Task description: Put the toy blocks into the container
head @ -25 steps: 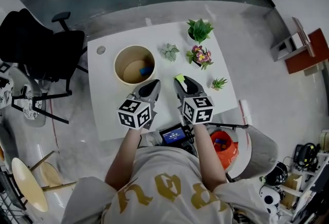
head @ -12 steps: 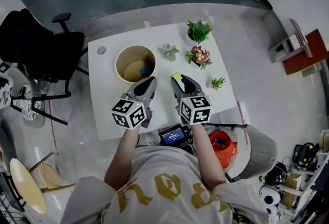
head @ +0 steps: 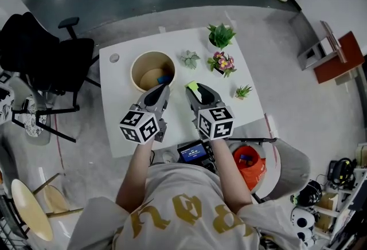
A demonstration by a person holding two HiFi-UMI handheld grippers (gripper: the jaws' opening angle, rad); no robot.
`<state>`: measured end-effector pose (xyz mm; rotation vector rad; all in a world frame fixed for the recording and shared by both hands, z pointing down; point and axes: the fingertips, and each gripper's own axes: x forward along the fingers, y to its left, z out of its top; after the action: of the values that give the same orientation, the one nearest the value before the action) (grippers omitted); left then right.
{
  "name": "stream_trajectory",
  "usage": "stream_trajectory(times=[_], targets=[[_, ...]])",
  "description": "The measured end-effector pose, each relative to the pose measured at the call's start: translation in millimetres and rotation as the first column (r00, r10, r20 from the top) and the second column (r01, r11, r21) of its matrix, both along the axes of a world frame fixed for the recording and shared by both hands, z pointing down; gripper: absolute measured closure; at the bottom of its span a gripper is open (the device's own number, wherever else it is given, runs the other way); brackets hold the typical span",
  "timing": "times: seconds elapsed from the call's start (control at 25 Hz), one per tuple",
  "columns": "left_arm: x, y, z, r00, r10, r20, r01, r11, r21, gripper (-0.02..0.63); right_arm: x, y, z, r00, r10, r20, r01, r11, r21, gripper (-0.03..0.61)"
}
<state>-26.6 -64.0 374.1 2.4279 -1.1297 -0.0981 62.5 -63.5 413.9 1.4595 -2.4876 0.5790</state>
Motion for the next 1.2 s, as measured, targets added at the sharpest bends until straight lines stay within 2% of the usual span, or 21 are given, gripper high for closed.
stream_trajectory(times=[0.28,0.6,1.2], targets=[[-27.1,0.7,-7.6,0.998,-0.06,-0.006,0.061,0.998,0.018,0.612,-19.5,-3.9,-7.7,0.999,-0.042,0.012,0.042,0.999,0.013,0.411],[-55.2,-2.3,2.9,0.991,-0.131,0.03,0.132,0.991,-0.004,0.612,-44.7,-0.8,-7.9,0.994,-0.113,0.002,0.113,0.993,0.014,0.411],[-93.8,-18.3,13.2,0.969,-0.245,0.032,0.246,0.969,-0.03,0.614,-68.7,-21.6,-12.7,0.979,-0.204,-0.014,0.204,0.978,0.03,0.411]])
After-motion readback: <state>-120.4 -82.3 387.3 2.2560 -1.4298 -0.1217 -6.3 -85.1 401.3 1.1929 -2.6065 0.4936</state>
